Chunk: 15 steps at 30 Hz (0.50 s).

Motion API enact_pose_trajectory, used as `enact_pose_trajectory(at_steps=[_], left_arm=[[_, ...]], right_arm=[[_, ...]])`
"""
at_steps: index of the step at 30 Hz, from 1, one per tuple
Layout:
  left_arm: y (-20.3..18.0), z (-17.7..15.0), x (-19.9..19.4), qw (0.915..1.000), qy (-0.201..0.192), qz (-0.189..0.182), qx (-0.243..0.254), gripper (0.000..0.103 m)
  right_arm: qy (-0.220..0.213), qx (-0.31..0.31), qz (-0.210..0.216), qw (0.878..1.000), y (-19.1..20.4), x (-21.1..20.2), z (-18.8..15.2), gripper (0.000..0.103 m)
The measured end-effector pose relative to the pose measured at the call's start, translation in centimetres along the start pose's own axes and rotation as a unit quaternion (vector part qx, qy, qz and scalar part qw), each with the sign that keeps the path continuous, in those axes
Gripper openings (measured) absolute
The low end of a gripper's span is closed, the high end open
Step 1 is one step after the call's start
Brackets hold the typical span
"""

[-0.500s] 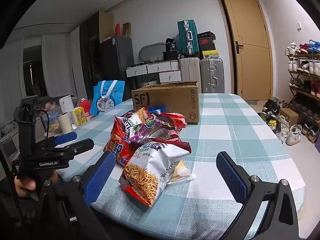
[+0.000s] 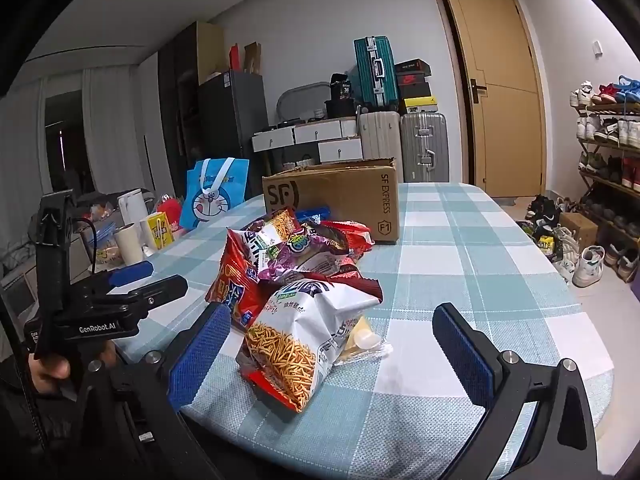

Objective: Organize snacks

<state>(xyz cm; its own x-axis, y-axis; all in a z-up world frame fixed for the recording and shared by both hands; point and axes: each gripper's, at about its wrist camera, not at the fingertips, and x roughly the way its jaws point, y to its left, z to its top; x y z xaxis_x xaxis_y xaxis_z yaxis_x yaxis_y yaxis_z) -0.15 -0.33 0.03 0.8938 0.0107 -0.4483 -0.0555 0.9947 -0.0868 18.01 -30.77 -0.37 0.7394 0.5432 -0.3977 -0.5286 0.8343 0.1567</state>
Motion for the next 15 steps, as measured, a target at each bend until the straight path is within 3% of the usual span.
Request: enact_pose_trajectory(at_steps=[15], left_arm=[[0.24,0.14,0.03,1.0000,-0.003,0.002,0.000,0.102]], right_arm=[[0.005,-0.007,-0.001,1.000,0.67,0.18,-0.09,0.103]])
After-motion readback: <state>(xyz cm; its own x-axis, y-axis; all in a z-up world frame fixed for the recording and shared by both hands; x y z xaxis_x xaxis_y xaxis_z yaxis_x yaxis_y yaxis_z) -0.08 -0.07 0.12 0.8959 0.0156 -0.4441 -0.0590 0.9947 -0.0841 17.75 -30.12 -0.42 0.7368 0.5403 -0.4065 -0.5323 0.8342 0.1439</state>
